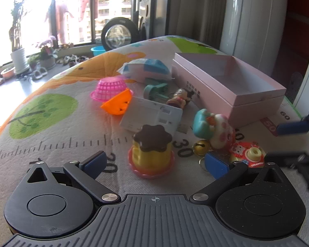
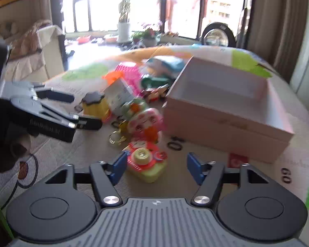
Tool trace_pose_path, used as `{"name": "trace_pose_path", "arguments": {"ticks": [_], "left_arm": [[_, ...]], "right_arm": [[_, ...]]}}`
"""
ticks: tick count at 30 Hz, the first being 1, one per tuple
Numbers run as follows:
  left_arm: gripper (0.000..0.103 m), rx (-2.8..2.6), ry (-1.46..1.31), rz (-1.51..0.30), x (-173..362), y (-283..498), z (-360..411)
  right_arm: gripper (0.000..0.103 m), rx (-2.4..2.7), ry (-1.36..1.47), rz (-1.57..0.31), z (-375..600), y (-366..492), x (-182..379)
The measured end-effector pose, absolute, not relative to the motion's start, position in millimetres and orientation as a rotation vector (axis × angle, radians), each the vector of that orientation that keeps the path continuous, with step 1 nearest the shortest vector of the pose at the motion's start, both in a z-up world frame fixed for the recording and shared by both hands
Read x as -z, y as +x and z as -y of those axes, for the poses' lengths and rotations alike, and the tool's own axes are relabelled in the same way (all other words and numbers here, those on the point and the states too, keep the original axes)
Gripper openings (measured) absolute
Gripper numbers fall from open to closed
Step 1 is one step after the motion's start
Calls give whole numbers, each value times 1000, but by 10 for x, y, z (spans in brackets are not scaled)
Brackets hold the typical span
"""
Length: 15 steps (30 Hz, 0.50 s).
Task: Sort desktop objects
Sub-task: 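Grasp the yellow Hello Kitty toy with the right tool, then grasp the yellow cup toy with the left tool while the right tool holds the Hello Kitty toy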
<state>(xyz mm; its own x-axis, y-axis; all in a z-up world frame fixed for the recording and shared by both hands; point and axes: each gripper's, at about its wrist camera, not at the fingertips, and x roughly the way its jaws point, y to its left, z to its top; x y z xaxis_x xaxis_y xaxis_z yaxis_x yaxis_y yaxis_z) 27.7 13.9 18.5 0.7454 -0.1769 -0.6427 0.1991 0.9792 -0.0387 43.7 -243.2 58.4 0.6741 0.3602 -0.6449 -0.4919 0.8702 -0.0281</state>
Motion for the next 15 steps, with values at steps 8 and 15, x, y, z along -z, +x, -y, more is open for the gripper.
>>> {"name": "trace_pose_path", "arguments": {"ticks": [8,15], "left_arm": [[103,239,73,-717,-106,311,-1],[103,188,76,-680,-250,217,-241]], "right_arm": [[101,-66,60,-546,3344,1299,-936],[103,-115,241,-653,3265,1703,-649]]}}
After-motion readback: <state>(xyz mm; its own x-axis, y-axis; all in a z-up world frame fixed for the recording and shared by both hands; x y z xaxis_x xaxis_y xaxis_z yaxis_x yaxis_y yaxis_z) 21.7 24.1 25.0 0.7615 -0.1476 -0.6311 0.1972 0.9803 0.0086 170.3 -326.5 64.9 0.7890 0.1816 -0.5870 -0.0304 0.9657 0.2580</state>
